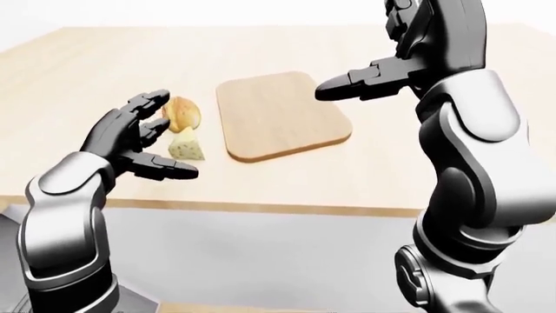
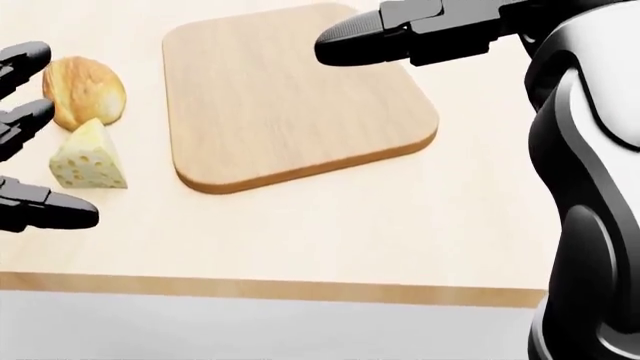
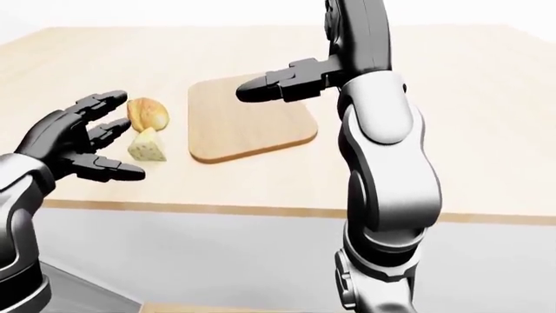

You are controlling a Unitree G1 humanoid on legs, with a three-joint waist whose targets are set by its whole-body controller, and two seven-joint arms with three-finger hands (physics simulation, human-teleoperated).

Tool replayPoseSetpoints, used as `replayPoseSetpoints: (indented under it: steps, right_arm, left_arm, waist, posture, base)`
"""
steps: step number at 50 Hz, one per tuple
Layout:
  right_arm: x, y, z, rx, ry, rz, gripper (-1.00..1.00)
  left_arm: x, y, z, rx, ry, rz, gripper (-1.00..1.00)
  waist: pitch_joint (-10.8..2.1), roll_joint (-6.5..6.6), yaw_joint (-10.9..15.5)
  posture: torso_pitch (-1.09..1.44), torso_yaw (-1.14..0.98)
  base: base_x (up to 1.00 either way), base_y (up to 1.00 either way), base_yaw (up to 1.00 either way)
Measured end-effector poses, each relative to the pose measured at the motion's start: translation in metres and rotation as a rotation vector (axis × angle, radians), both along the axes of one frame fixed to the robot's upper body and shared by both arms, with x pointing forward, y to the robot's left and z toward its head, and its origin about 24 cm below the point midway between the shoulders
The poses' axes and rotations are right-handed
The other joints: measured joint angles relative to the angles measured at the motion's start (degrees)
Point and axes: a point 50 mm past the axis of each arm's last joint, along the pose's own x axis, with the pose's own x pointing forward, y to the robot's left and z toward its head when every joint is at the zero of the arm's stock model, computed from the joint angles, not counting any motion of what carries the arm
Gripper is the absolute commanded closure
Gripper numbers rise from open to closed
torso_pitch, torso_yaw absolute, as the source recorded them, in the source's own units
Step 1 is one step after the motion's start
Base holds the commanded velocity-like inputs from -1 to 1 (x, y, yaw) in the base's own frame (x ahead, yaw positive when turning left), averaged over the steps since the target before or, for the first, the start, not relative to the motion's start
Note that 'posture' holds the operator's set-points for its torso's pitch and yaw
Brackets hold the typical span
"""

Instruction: Place the bread and cheese on the cutting board.

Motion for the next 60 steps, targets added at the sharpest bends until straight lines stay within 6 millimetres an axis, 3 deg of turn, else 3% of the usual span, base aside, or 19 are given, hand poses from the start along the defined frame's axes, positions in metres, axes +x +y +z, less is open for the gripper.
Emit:
replayPoseSetpoints:
  steps: [8,11,28,32,44,52,60]
  right_arm:
    - [-0.001,-0.001,0.000,-0.002,-0.002,-0.003,-1.00]
    - [-0.001,0.000,0.000,-0.004,-0.001,-0.001,-1.00]
    - [0.000,0.000,-0.001,-0.008,0.002,-0.001,-1.00]
    - [-0.001,-0.001,0.000,-0.007,0.000,-0.003,-1.00]
    - [0.000,0.000,-0.001,-0.011,0.003,-0.001,-1.00]
    - [-0.001,0.000,-0.001,-0.013,0.003,0.000,-1.00]
    - [-0.001,0.001,-0.001,-0.015,0.005,0.002,-1.00]
  left_arm:
    - [0.001,-0.007,-0.008,0.005,0.003,-0.012,-0.83]
    - [0.002,-0.009,-0.012,0.004,0.017,-0.017,-0.67]
    - [0.004,-0.009,-0.012,0.006,0.006,-0.010,-0.73]
    - [0.007,-0.010,-0.017,0.008,0.013,0.000,-0.60]
    - [0.014,-0.009,-0.026,0.039,0.000,0.038,-0.47]
    - [0.014,-0.009,-0.025,0.039,-0.006,0.052,-0.24]
    - [0.015,-0.010,-0.025,0.037,-0.013,0.053,-0.20]
  waist:
    - [-0.15,0.12,0.07]
    - [-0.07,0.01,-0.01]
    - [-0.23,0.05,0.06]
    - [-0.27,0.03,0.09]
    - [-0.38,-0.08,0.13]
    - [-0.44,-0.10,0.12]
    - [-0.46,-0.03,0.09]
  posture:
    - [0.00,0.00]
    - [0.00,0.00]
    - [0.00,0.00]
    - [0.00,0.00]
    - [0.00,0.00]
    - [0.00,0.00]
    - [0.00,0.00]
  base:
    - [0.00,0.00,0.00]
    - [0.00,0.00,0.00]
    - [0.00,0.00,0.00]
    - [0.00,0.00,0.00]
    - [0.00,0.00,0.00]
    - [0.00,0.00,0.00]
    - [0.00,0.00,0.00]
